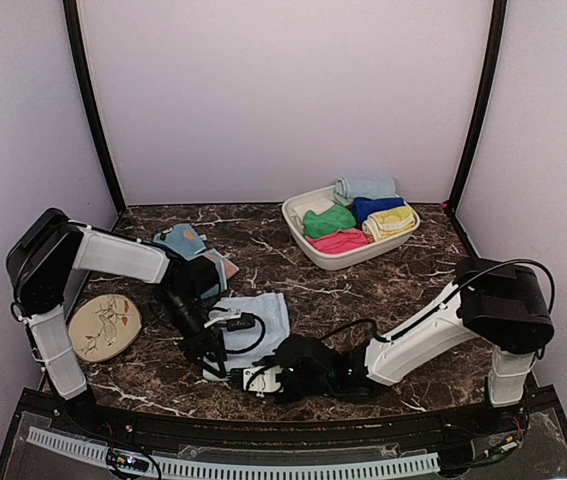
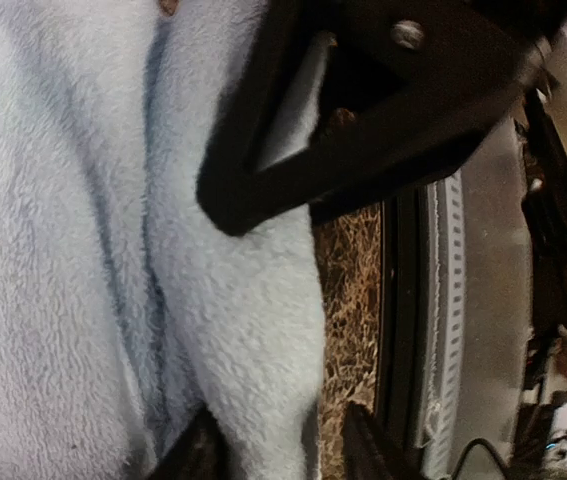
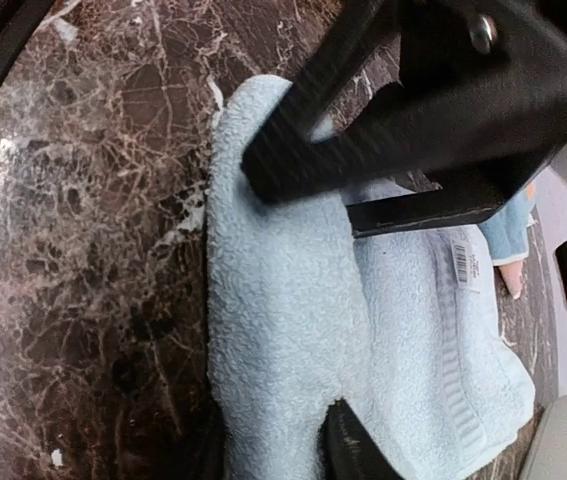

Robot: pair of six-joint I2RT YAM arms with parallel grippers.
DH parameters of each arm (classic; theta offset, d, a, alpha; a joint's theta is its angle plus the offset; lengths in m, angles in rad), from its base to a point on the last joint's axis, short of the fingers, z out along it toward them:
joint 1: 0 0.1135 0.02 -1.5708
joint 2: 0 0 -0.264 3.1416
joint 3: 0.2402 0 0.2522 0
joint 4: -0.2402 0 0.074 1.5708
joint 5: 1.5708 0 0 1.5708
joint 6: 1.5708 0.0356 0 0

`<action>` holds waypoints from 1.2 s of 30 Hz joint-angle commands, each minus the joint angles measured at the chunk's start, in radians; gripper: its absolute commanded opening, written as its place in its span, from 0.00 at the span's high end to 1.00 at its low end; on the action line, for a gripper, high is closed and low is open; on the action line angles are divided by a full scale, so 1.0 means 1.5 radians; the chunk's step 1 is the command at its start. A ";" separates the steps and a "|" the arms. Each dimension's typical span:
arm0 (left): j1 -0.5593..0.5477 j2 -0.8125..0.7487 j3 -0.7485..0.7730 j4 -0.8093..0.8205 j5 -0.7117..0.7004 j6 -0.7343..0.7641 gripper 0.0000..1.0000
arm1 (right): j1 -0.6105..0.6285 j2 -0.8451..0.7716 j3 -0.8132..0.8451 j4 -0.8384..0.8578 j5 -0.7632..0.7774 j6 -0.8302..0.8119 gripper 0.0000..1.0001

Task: Roll the towels
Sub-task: Roll the towel at the center of the board.

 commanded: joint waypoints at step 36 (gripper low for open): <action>-0.082 -0.281 -0.217 0.302 -0.284 0.043 0.55 | -0.241 0.180 0.244 -0.339 -0.712 0.587 0.98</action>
